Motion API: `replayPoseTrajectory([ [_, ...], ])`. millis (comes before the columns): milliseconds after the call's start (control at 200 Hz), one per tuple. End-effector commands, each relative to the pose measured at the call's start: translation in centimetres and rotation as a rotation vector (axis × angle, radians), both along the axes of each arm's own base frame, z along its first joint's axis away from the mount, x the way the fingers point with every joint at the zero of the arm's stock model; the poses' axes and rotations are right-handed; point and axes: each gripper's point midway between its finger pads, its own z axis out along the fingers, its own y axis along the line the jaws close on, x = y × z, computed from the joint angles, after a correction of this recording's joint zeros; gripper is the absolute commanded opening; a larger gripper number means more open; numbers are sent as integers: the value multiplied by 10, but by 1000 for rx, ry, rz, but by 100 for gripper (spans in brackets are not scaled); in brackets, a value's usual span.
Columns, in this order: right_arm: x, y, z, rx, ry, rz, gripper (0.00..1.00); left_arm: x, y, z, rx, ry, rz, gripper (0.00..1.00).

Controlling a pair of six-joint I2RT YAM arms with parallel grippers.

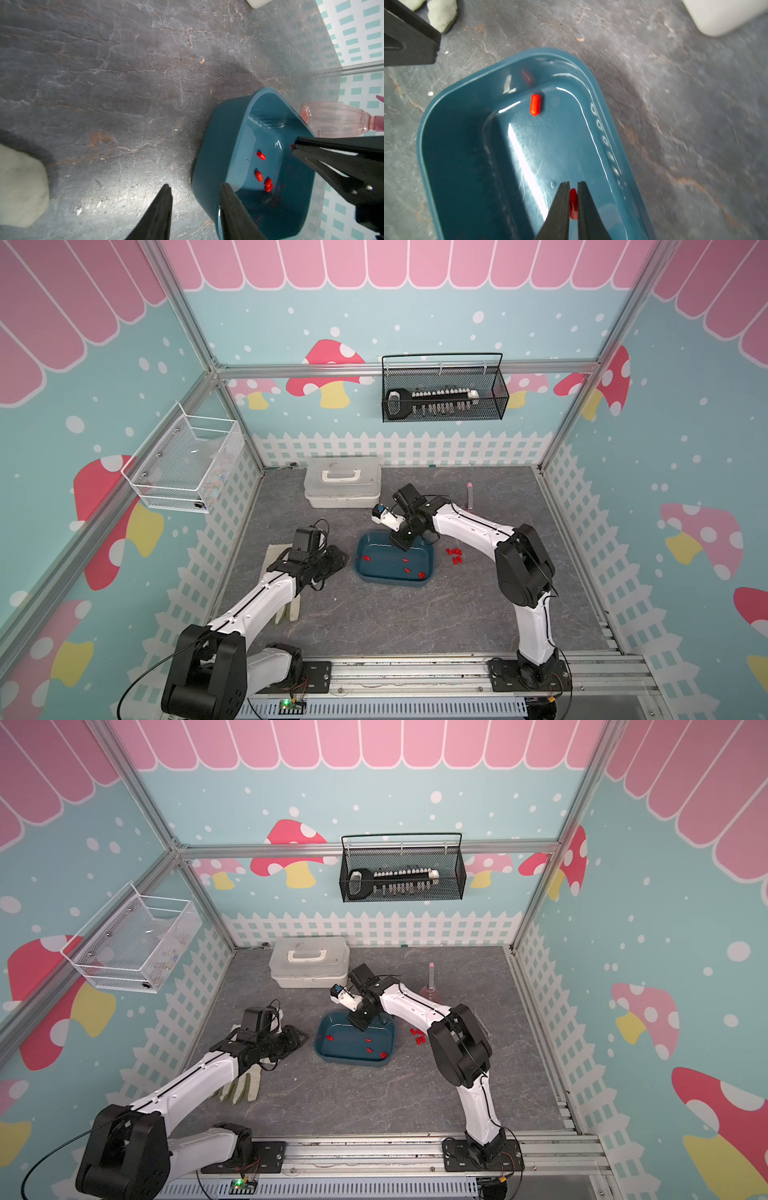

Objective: Take the screw protection sleeves out of the storage box
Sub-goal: Pick up the screw protection sleeve from the storage box, then place the screw protection sleeve at the center of the board.

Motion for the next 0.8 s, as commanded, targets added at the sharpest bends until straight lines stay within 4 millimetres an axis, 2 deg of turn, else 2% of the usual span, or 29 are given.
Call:
replayPoseTrajectory([
  [0,-2,-16,30,74,25,-91,13,0,4,0,5,-14,21,41],
  [25,-2,-22,27,69,36,-109,13,1,4,0,4,-15,23,41],
  [35,-2,-24,37,82,22,-114,13,0,4,0,4,-16,23,41],
  [50,-3,-28,41,85,16,-125,13,0,4,0,4,-17,22,41],
  [205,-8,-74,61,114,21,-249,13,0,4,1,2,-27,26,41],
  [390,-23,-121,67,87,29,-353,14,-1,4,2,-4,-35,25,41],
  [555,-40,-159,53,67,60,-447,14,-1,3,2,-7,-38,23,41],
  [795,-45,-192,26,32,96,-537,14,-1,3,2,-11,-38,21,41],
])
